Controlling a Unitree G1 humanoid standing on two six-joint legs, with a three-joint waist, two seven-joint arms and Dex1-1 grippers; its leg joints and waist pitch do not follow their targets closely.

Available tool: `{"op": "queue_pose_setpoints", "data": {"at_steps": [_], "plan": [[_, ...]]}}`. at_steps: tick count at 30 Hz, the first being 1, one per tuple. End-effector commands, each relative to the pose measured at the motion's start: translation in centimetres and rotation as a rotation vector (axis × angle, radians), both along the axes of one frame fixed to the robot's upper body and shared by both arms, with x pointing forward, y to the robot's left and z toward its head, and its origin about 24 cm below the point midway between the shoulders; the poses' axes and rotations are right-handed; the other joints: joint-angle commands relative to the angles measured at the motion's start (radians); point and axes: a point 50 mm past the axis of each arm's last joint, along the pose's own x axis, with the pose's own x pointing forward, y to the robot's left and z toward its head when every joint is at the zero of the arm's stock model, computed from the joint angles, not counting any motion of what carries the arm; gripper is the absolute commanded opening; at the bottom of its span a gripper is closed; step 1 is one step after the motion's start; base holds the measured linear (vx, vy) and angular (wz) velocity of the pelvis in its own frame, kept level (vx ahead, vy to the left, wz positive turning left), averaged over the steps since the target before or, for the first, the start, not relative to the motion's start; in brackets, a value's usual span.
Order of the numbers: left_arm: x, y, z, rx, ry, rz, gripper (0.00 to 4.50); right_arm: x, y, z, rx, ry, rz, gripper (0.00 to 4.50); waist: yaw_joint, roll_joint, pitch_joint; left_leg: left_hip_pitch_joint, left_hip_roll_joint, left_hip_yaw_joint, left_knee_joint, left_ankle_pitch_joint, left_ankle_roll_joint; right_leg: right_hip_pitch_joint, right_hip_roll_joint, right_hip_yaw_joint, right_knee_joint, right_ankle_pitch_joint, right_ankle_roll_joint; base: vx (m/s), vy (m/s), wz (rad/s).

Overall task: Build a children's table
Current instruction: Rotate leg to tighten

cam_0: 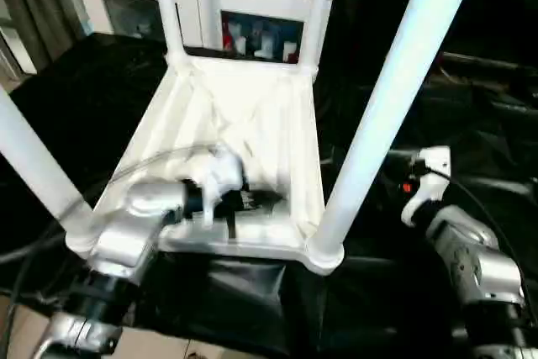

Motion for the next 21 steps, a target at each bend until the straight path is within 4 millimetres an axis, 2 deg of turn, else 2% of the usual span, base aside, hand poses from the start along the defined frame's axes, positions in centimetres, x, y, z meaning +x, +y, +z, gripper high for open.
{"op": "queue_pose_setpoints", "data": {"at_steps": [1, 2, 3, 4, 5, 6, 8, 9, 11, 12, 13, 14, 15, 16, 17, 18, 19, 20, 21], "plan": [[0.3, 2.1, 0.1, -0.06, -0.03, 0.302, 1.43, -0.3, -0.2, 0.2, -0.129, -0.003, -0.083, 4.17, -0.007, -0.006, -0.055, 0.01, 0.01, -0.001, -0.06, -0.183, -0.001, 0.046, -0.017, 0.015, -0.063, -0.148, -0.146, 0.0, 0.0, 0.0], [0.0, 2.5, 0.1, -0.078, -0.029, 0.384, 1.52, -0.5, 0.1, 0.1, -0.142, 0.008, -0.088, 4.17, -0.01, -0.007, -0.054, 0.006, 0.009, -0.002, -0.061, -0.182, -0.003, 0.047, -0.017, 0.015, -0.064, -0.155, -0.14, 0.0, 0.0, 0.0], [0.0, 2.6, 0.1, -0.081, -0.029, 0.396, 1.52, -0.5, 0.1, 0.1, -0.144, 0.01, -0.089, 4.17, -0.014, -0.01, -0.053, 0.007, 0.011, 0.0, -0.061, -0.19, -0.004, 0.045, -0.014, 0.016, -0.066, -0.158, -0.138, 0.0, 0.0, 0.0], [-1.1, 2.8, -0.4, -0.088, 0.022, 0.487, 1.52, -1.0, 1.0, 0.0, -0.208, 0.005, -0.067, 4.17, -0.017, -0.005, -0.055, 0.008, 0.015, -0.005, -0.063, -0.203, 0.0, 0.045, -0.017, 0.015, -0.064, -0.176, -0.13, 0.0, 0.0, 0.0], [-2.4, 2.8, -0.4, -0.097, 0.004, 0.518, 1.52, -1.7, 1.8, -0.1, -0.258, -0.017, -0.029, 4.17, -0.02, -0.008, -0.054, 0.004, 0.018, -0.005, -0.062, -0.197, 0.002, 0.045, -0.017, 0.015, -0.065, -0.159, -0.131, 0.0, 0.0, 0.0], [-3.0, 2.7, -0.4, -0.089, -0.033, 0.527, 1.52, -2.1, 2.3, -0.2, -0.252, -0.033, -0.02, 4.17, -0.021, -0.012, -0.052, -0.004, 0.016, -0.005, -0.061, -0.186, 0.018, 0.047, -0.018, 0.014, -0.068, -0.14, -0.122, 0.0, 0.0, 0.0], [-3.9, 2.8, -0.5, -0.092, -0.073, 0.558, 1.52, -2.6, 2.8, -0.5, -0.173, -0.042, -0.027, 4.17, -0.025, -0.008, -0.054, 0.002, 0.012, -0.003, -0.059, -0.198, 0.034, 0.039, -0.012, 0.016, -0.07, -0.146, -0.118, 0.0, 0.0, 0.0], [-4.1, 2.8, -0.7, -0.098, -0.072, 0.574, 1.52, -2.7, 2.9, -0.5, -0.138, -0.042, -0.032, 4.17, -0.026, -0.008, -0.057, 0.001, 0.012, -0.004, -0.058, -0.196, 0.038, 0.039, -0.012, 0.017, -0.069, -0.132, -0.119, 0.0, 0.0, 0.0], [-5.2, 3.3, -1.4, -0.119, -0.065, 0.618, 1.52, -3.2, 3.4, -1.2, -0.1, -0.008, -0.024, 4.17, -0.022, -0.016, -0.055, -0.008, 0.005, 0.004, -0.051, -0.204, 0.09, 0.043, -0.03, 0.027, -0.074, -0.134, -0.125, 0.0, 0.0, 0.0], [-5.5, 3.4, -1.7, -0.116, -0.058, 0.628, 1.52, -3.3, 3.5, -1.4, -0.099, -0.004, -0.023, 4.17, -0.017, -0.009, -0.055, -0.013, -0.001, 0.008, -0.045, -0.2, 0.122, 0.047, -0.044, 0.036, -0.079, -0.143, -0.127, 0.0, 0.0, 0.0], [-5.6, 3.4, -1.8, -0.116, -0.056, 0.63, 1.52, -3.3, 3.6, -1.4, -0.098, -0.003, -0.023, 4.17, -0.009, -0.016, -0.054, -0.027, -0.004, 0.005, -0.029, -0.187, 0.183, 0.055, -0.078, 0.056, -0.095, -0.182, -0.124, 0.0, 0.0, 0.0], [-6.1, 3.5, -2.2, -0.102, -0.038, 0.649, 1.52, -3.4, 3.6, -1.6, -0.066, 0.009, -0.034, 4.17, -0.002, -0.001, -0.06, 0.018, -0.003, 0.029, 0.029, -0.211, 0.16, 0.018, -0.083, 0.133, -0.118, -0.276, -0.13, -0.02, 0.075, -0.13], [-6.5, 3.6, -2.6, -0.093, -0.024, 0.658, 1.52, -3.6, 3.6, -1.7, -0.045, 0.021, -0.041, 4.17, 0.012, -0.011, -0.05, 0.03, 0.002, 0.021, 0.043, -0.28, 0.133, 0.007, -0.093, 0.164, -0.132, -0.346, -0.14, -0.02, 0.075, -0.13], [-7.0, 3.6, -2.8, -0.085, -0.016, 0.667, 1.52, -3.7, 3.7, -1.9, -0.04, 0.028, -0.043, 4.17, 0.034, -0.031, -0.035, -0.021, -0.023, -0.021, 0.089, -0.316, 0.106, 0.056, -0.114, 0.26, -0.158, -0.459, -0.155, -0.019, 0.134, -0.45], [-7.7, 3.6, -3.0, -0.06, -0.019, 0.699, 1.52, -3.9, 3.8, -2.1, -0.056, 0.032, -0.042, 4.17, 0.041, -0.024, -0.035, -0.02, -0.018, -0.038, 0.092, -0.296, 0.089, 0.055, -0.109, 0.278, -0.16, -0.482, -0.156, -0.006, 0.196, -0.56], [-7.8, 3.6, -3.0, -0.042, -0.026, 0.702, 1.52, -4.0, 3.8, -2.2, -0.059, 0.031, -0.042, 4.17, 0.038, -0.016, -0.031, -0.011, -0.009, -0.053, 0.066, -0.278, 0.08, 0.041, -0.07, 0.273, -0.148, -0.46, -0.145, -0.006, 0.196, -0.56], [-8.0, 3.5, -3.1, -0.008, -0.047, 0.707, 1.52, -4.0, 3.8, -2.3, -0.059, 0.032, -0.046, 4.17, -0.003, 0.036, -0.04, 0.092, 0.037, -0.031, -0.047, -0.245, 0.019, -0.084, 0.113, 0.097, -0.024, -0.263, -0.052, -0.052, 0.218, -0.44], [-8.1, 3.4, -3.1, -0.005, -0.055, 0.709, 1.52, -4.0, 3.9, -2.3, -0.054, 0.034, -0.049, 4.17, -0.012, 0.027, -0.045, 0.082, 0.06, -0.009, -0.057, -0.229, -0.006, -0.073, 0.097, 0.058, 0.006, -0.182, -0.056, -0.061, 0.211, -0.46], [-8.2, 3.4, -3.1, -0.015, -0.056, 0.711, 1.52, -4.0, 3.9, -2.4, -0.05, 0.036, -0.05, 4.17, -0.016, 0.037, -0.045, 0.058, 0.087, -0.008, -0.074, -0.228, -0.121, -0.045, 0.067, 0.03, 0.02, -0.059, -0.065, -0.061, 0.211, -0.46]]}}
